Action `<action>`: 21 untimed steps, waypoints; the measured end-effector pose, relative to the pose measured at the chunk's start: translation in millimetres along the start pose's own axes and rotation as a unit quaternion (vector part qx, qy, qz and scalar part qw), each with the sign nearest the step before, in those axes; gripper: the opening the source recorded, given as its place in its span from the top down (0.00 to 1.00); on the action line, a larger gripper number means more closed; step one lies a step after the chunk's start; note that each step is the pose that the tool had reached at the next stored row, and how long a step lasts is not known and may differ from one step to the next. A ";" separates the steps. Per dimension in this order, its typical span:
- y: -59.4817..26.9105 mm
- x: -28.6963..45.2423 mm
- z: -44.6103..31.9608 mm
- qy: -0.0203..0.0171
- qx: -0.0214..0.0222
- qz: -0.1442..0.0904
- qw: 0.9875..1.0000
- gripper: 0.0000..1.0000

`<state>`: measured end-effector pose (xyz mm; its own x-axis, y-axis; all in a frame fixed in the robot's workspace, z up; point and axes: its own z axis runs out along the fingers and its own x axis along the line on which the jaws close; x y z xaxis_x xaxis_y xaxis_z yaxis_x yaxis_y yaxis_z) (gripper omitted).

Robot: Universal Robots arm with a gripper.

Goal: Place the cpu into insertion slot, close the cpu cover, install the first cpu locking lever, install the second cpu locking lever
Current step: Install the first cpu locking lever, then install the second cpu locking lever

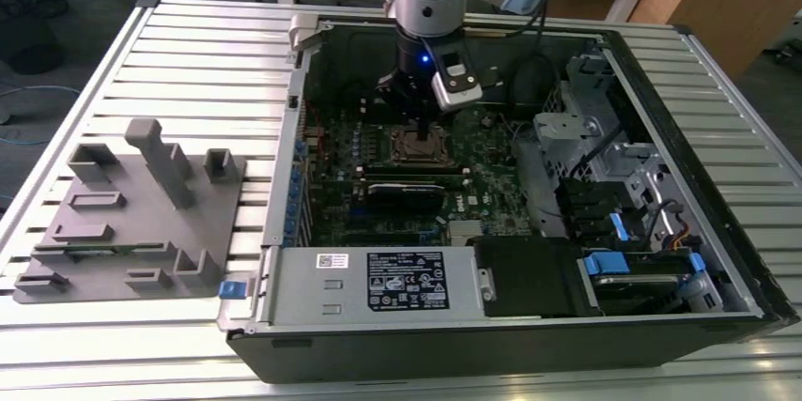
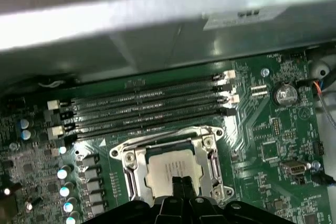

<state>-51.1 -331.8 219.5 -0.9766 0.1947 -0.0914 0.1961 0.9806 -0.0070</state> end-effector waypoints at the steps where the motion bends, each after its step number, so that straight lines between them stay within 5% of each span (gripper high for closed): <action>1: -0.8 0.3 0.0 0.000 0.000 0.000 1.000 0.89; 21: -2.5 1.4 -1.5 0.000 0.000 -0.002 1.000 0.89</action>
<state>-53.1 -333.9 220.8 -0.9773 0.1910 -0.0912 0.1925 0.9813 -0.0072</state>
